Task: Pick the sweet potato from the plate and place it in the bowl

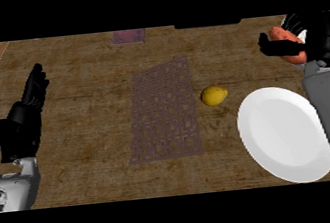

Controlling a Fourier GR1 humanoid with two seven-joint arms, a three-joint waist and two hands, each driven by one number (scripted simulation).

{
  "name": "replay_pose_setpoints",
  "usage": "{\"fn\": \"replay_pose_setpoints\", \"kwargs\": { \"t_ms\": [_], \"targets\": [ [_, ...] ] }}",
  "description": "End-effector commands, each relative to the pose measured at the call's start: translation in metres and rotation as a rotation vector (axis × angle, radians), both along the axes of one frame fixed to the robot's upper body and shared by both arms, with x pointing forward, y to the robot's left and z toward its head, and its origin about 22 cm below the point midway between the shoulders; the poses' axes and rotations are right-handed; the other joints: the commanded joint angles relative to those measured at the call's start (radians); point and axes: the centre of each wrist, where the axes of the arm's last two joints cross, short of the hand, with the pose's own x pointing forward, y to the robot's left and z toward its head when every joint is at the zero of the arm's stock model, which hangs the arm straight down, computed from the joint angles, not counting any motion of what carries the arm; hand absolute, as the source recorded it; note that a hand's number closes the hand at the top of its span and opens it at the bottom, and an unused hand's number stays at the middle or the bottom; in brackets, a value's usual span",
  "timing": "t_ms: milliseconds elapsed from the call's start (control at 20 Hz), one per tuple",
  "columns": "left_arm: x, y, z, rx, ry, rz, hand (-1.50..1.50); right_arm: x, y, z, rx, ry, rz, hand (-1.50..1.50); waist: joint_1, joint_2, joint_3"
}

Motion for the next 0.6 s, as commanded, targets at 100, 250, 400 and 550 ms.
{"fn": "replay_pose_setpoints", "kwargs": {
  "t_ms": [100,250,400,550],
  "targets": [
    [0.008,-0.001,-0.01,0.004,-0.019,-0.009,0.0,0.007,-0.07,-0.012,-0.07,-0.063,-0.101,1.5,0.015,0.008,0.0],
    [0.005,-0.015,0.011,-0.004,-0.019,-0.05,0.0,0.009,-0.095,-0.019,-0.146,-0.051,-0.167,1.5,0.029,0.01,0.001],
    [0.002,-0.014,0.011,0.001,-0.016,-0.05,0.0,0.002,-0.125,-0.023,-0.279,-0.001,-0.242,1.5,0.05,0.017,0.002],
    [0.006,-0.024,0.002,0.009,-0.028,-0.057,0.0,-0.001,-0.149,-0.016,-0.309,0.01,-0.304,1.5,0.056,0.025,0.003]
  ]
}}
